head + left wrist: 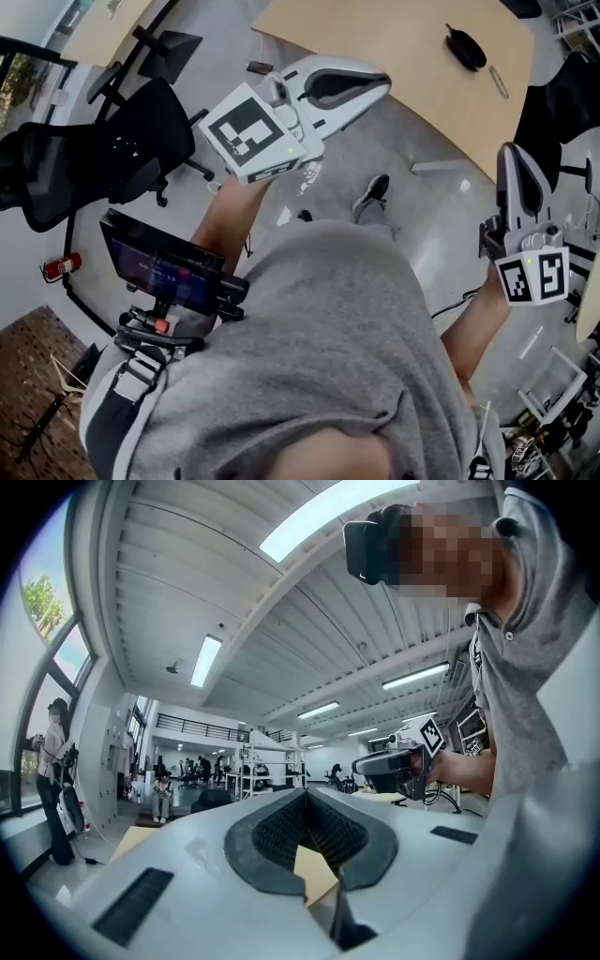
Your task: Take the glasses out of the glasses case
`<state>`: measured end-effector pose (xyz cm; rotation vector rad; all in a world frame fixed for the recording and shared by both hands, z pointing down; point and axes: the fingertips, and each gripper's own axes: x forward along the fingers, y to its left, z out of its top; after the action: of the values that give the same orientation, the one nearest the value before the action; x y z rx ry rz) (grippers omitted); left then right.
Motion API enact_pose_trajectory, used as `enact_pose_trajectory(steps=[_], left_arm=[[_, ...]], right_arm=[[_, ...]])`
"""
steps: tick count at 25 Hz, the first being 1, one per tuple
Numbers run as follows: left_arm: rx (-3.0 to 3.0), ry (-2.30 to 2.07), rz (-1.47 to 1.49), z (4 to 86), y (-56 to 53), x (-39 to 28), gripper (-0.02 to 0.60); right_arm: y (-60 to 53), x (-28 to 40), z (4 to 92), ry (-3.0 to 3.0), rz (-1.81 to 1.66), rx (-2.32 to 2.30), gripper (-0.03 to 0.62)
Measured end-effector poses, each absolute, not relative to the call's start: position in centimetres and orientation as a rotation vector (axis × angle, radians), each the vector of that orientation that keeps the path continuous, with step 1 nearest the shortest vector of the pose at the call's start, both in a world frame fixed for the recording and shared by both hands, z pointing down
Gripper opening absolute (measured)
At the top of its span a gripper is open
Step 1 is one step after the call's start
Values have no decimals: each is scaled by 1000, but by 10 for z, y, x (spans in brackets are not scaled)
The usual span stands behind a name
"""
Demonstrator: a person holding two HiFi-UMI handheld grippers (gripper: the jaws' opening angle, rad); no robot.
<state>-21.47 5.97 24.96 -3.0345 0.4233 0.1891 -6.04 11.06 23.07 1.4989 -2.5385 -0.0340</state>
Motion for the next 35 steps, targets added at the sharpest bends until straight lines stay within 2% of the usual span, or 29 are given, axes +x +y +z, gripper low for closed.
enact_pose_trajectory(steps=[11,21,35], left_arm=[[-3060,382,164,274,81,-217,5],[-3069,308,118,258,128,-167,5],[-3065,343,122,270,126,-182,5]], right_arm=[[139,-86,263,-2535,-4,1445,8],[188,-38,258,-2498,47,1515,8],[185,-47,272,-2504,66,1508,8]])
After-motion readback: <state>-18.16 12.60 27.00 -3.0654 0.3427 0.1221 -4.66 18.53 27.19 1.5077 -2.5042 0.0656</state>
